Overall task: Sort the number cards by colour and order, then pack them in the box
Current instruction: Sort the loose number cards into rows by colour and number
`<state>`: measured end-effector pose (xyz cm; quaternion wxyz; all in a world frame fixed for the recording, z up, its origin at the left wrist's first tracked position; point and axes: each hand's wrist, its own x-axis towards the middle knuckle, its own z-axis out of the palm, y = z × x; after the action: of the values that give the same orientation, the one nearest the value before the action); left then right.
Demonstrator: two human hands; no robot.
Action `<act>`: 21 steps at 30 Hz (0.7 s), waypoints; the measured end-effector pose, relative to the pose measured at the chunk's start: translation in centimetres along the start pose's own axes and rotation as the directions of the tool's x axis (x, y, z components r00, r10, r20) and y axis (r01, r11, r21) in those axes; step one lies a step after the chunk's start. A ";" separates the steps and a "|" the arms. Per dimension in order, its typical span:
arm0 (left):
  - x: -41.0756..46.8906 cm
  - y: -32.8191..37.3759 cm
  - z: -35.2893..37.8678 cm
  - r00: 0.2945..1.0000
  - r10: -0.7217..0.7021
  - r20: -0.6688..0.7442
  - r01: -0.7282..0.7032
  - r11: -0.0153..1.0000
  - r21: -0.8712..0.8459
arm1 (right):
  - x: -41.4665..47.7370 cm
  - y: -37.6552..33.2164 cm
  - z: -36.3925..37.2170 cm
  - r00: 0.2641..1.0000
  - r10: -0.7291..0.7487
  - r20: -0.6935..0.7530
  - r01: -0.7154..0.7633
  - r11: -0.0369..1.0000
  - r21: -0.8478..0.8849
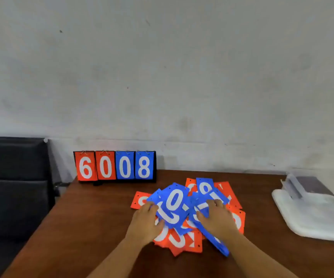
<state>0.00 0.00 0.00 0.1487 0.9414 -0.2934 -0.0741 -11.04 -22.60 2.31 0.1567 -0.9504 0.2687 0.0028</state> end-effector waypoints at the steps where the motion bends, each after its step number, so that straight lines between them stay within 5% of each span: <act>1: 0.1 -0.5 1.2 1.000 0.018 0.007 -0.018 0.999 0.031 | 0.0 0.0 1.3 1.000 -0.026 0.010 0.026 0.999 -0.019; 7: -1.6 -1.8 6.8 0.996 -0.037 0.075 0.030 0.995 0.100 | -1.4 0.5 7.8 0.989 -0.141 0.052 0.145 0.985 -0.096; 10: -3.0 -1.8 7.6 0.999 -0.043 -0.023 0.046 0.994 0.097 | -2.5 1.3 9.2 0.985 -0.173 -0.003 0.170 0.973 -0.157; 15: -5.6 -0.4 6.8 0.948 -0.258 -0.186 0.176 0.913 -0.369 | -5.3 1.8 9.1 0.974 -0.223 -0.043 0.216 0.968 -0.132; 21: -8.9 -1.2 4.4 0.795 -0.582 -0.172 0.234 0.556 -0.798 | -8.4 1.2 6.4 0.963 -0.197 -0.183 0.221 0.968 0.121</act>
<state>-7.60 5.03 -4.14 0.5552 0.8308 0.0354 -0.0167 -18.32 -17.33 -3.42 0.1990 -0.9568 0.1787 -0.1137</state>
